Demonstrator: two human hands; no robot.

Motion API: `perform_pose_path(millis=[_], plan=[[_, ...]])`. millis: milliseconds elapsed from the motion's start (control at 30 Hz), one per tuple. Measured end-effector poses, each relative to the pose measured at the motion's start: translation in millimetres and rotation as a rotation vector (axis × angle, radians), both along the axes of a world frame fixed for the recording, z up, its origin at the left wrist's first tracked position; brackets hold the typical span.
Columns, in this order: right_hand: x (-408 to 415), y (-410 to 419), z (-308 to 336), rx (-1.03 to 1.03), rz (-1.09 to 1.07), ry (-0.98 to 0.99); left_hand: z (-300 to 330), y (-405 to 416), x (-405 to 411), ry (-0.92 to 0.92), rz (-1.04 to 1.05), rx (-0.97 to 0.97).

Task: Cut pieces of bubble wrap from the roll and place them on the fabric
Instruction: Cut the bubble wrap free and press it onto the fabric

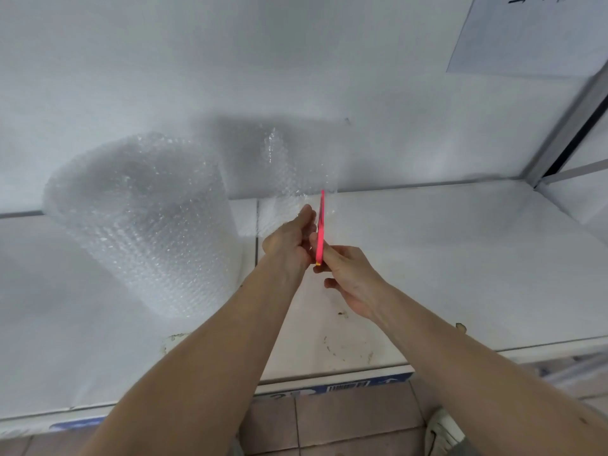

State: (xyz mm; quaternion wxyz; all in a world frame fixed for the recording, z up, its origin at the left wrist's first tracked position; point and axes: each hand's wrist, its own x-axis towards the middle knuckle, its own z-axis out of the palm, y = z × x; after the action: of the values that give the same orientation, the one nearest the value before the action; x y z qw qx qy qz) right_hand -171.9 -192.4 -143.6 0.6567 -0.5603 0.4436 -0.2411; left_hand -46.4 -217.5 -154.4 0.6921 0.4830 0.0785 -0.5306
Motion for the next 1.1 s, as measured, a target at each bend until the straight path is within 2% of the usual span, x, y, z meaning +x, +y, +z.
perform_pose_path(millis=[400,633,1100], plan=[[-0.8,-2.4,1.6,0.021,-0.006,-0.031,-2.4,-0.3,-0.1,0.002,0.008,-0.035],[0.0,-5.8,4.2,0.043,-0.023,-0.058,-4.1,0.2,-0.5,-0.065,-0.039,-0.037],[1.0,-7.8,8.7,0.047,-0.046,-0.078,2.1,6.6,-4.3,-0.103,-0.041,0.033]])
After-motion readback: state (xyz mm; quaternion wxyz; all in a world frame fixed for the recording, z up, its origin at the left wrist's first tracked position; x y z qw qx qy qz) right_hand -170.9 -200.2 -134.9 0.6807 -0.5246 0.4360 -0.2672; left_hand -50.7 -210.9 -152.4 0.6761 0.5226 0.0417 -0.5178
